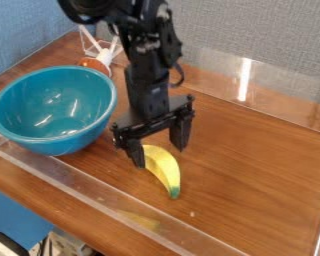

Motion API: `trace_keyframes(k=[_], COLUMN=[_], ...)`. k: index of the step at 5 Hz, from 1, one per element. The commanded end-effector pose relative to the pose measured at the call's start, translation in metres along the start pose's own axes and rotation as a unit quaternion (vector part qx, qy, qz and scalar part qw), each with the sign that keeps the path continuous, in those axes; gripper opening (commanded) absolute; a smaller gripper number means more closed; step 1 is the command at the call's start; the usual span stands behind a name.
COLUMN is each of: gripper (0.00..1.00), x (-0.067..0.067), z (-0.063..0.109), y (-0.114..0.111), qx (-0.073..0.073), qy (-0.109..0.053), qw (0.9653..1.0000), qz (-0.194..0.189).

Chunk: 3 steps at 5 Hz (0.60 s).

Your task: Remove the yellow object from the blue bowl and put it on the table

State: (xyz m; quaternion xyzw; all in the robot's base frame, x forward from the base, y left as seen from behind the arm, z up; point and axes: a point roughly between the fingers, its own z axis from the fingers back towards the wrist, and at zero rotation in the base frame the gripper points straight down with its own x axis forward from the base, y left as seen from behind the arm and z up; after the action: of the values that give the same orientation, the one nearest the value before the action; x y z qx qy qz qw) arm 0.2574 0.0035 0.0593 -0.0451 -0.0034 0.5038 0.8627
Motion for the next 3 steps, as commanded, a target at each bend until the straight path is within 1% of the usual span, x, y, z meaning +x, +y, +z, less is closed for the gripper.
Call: trace_keyframes(k=[1, 2, 3], gripper=[1.00, 1.00, 1.00], x=[0.003, -0.001, -0.006], z=[0.038, 0.057, 0.063], y=[-0.010, -0.013, -0.015], qx=[-0.041, -0.054, -0.062], qy=[-0.014, -0.013, -0.014], qw=[0.9990, 0.9979, 0.9969], qz=[-0.008, -0.033, -0.047])
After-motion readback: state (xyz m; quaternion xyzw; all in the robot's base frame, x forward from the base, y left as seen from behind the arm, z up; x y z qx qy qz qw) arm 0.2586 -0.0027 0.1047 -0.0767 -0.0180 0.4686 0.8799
